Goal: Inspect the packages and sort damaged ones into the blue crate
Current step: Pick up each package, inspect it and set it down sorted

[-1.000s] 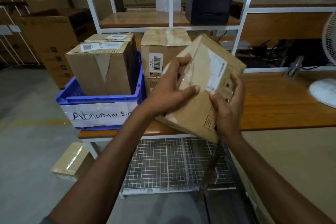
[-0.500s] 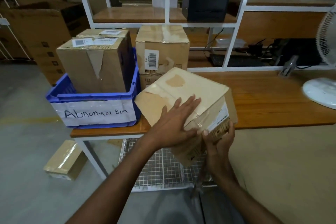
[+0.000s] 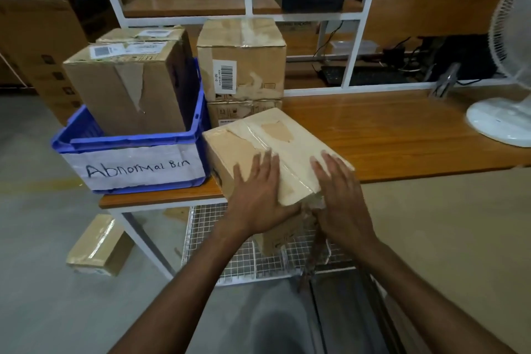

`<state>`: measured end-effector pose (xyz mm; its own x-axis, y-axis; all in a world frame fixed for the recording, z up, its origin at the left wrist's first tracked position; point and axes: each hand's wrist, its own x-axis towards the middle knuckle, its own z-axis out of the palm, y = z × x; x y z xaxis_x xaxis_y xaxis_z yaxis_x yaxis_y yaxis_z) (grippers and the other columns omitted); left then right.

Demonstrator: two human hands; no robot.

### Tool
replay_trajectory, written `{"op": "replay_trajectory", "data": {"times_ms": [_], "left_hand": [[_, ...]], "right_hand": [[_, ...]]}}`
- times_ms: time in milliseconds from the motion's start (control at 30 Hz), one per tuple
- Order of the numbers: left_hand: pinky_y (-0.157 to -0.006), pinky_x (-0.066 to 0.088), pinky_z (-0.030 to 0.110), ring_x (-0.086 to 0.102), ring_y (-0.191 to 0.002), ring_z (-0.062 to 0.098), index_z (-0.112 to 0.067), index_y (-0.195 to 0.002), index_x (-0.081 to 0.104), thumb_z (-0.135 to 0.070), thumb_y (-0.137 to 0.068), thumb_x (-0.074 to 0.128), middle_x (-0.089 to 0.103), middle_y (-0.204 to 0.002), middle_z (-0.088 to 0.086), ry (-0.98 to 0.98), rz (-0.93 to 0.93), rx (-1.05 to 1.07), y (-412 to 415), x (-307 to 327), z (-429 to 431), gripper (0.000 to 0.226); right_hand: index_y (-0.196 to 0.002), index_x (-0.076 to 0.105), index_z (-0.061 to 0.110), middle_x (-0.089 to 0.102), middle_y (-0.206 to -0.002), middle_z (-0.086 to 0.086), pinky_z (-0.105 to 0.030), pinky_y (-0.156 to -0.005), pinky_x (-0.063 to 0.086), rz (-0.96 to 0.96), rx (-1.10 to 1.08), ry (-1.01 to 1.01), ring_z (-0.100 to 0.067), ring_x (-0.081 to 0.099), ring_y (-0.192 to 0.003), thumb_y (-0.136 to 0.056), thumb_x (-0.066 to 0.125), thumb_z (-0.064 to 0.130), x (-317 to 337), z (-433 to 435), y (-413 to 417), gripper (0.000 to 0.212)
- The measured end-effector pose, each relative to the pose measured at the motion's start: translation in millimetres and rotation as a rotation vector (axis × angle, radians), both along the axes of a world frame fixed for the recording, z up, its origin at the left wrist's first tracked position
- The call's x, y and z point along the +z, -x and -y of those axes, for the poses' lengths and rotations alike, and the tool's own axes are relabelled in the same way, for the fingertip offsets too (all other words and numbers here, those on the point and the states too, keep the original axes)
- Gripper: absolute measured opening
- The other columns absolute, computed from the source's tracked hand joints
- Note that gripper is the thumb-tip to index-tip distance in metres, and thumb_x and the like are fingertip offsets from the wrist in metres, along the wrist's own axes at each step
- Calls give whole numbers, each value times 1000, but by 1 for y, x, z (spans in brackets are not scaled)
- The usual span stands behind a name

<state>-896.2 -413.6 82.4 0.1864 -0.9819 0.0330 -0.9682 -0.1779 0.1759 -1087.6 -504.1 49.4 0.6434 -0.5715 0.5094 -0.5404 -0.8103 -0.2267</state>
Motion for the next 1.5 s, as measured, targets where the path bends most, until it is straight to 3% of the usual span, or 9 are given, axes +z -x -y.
{"op": "replay_trajectory", "data": {"times_ms": [167,300,600,700,833,1000,1167,1400,1500], "left_hand": [[-122,8,69,7,-159,31,-9,-164,5,-100,-67,0,3,-173,11,-39,155,72,-2,0,-4,133],[-117,27,66,31,-151,29,-12,-159,27,-101,-69,16,30,-167,9,-40,185,65,-3,4,1,127],[-119,15,71,19,-157,26,-18,-163,20,-101,-72,25,19,-171,2,-81,108,74,-5,7,-4,124],[-123,9,65,10,-159,20,-21,-164,20,-89,-87,24,12,-173,-1,-10,-108,112,-6,6,-10,103],[-120,32,54,26,-153,15,-22,-152,47,-59,-105,36,23,-170,-4,519,-519,253,-6,-28,-25,60],[-121,34,45,20,-154,12,-25,-149,42,-46,-107,46,9,-168,-14,857,-796,440,8,-65,-28,48],[-110,45,36,45,-139,11,-30,-159,17,-70,-101,33,33,-160,-4,822,-1181,538,19,-64,-33,72],[-70,55,37,65,-116,28,-36,-150,44,-104,-67,20,64,-138,6,340,-1665,855,21,-99,-34,110],[-77,61,46,67,-116,33,-38,-147,51,-107,-59,19,69,-133,8,248,-1815,840,27,-102,-33,116]], "right_hand": [[-166,2,26,3,-175,2,-53,-129,6,-461,89,-83,-19,-3,-160,-89,76,45,22,27,-14,108],[-166,15,25,12,-174,1,-48,-128,8,-528,106,-116,-20,8,-160,-92,74,46,38,28,-20,97],[-165,16,25,16,-173,-3,-46,-126,14,-572,90,-89,-25,12,-158,-89,77,43,45,25,-23,99],[-166,9,22,10,-173,-7,-48,-127,13,-562,99,-105,-27,8,-159,-88,78,38,45,20,-25,105],[-166,5,31,10,-173,-4,-51,-129,12,-443,205,-125,-23,8,-159,-85,81,38,34,2,-24,111],[-164,15,31,15,-172,-5,-54,-127,9,-462,275,-56,-24,10,-158,-84,81,49,21,-19,-36,106],[-165,12,31,10,-174,-6,-60,-127,7,-488,253,-54,-26,7,-160,-87,71,60,18,-24,-37,102],[-162,-14,38,0,-174,-7,-68,-124,7,-565,204,-96,-31,0,-160,-90,65,67,35,-30,-46,110],[-156,-25,45,-2,-174,-10,-70,-123,7,-583,218,-108,-37,-1,-160,-93,65,61,41,-38,-47,111]]}}
